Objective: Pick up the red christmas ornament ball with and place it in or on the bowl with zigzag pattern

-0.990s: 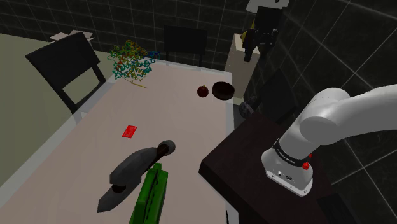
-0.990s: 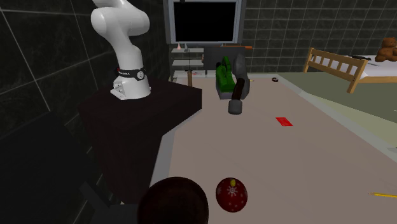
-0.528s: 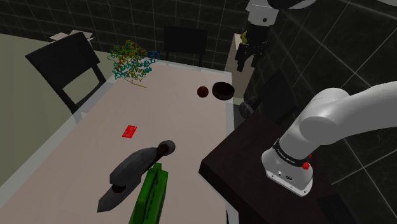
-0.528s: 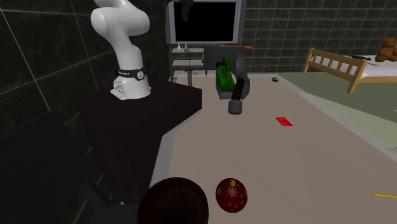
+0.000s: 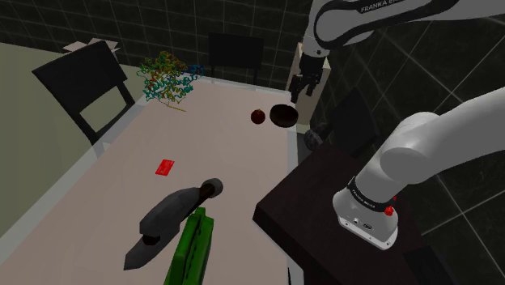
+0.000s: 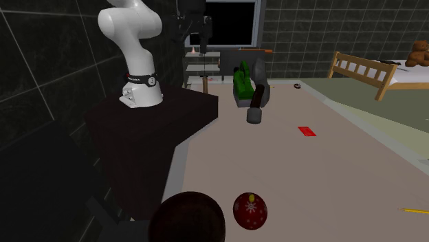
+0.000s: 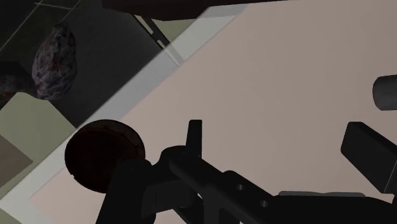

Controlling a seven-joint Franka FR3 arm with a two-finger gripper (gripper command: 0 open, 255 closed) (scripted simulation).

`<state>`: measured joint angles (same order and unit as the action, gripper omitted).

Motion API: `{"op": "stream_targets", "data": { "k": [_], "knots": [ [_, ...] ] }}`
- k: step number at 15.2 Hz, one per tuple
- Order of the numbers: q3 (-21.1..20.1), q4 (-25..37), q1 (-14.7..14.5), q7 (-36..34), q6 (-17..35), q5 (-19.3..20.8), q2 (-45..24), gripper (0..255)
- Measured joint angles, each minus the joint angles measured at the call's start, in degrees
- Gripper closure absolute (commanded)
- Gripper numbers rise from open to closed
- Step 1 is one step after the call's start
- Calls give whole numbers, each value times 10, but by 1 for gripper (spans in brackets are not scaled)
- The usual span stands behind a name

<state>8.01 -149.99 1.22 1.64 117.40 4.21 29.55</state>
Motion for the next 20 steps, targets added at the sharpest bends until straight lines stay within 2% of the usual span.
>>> {"op": "stream_targets", "data": {
  "k": [5,11,15,20],
  "knots": [
    [19,-9,3,34,128,20,-100,0],
    [39,23,5,79,262,26,-239,0],
    [47,62,11,118,340,16,-338,0],
    [40,133,26,163,411,-4,-458,0]
  ]
}}
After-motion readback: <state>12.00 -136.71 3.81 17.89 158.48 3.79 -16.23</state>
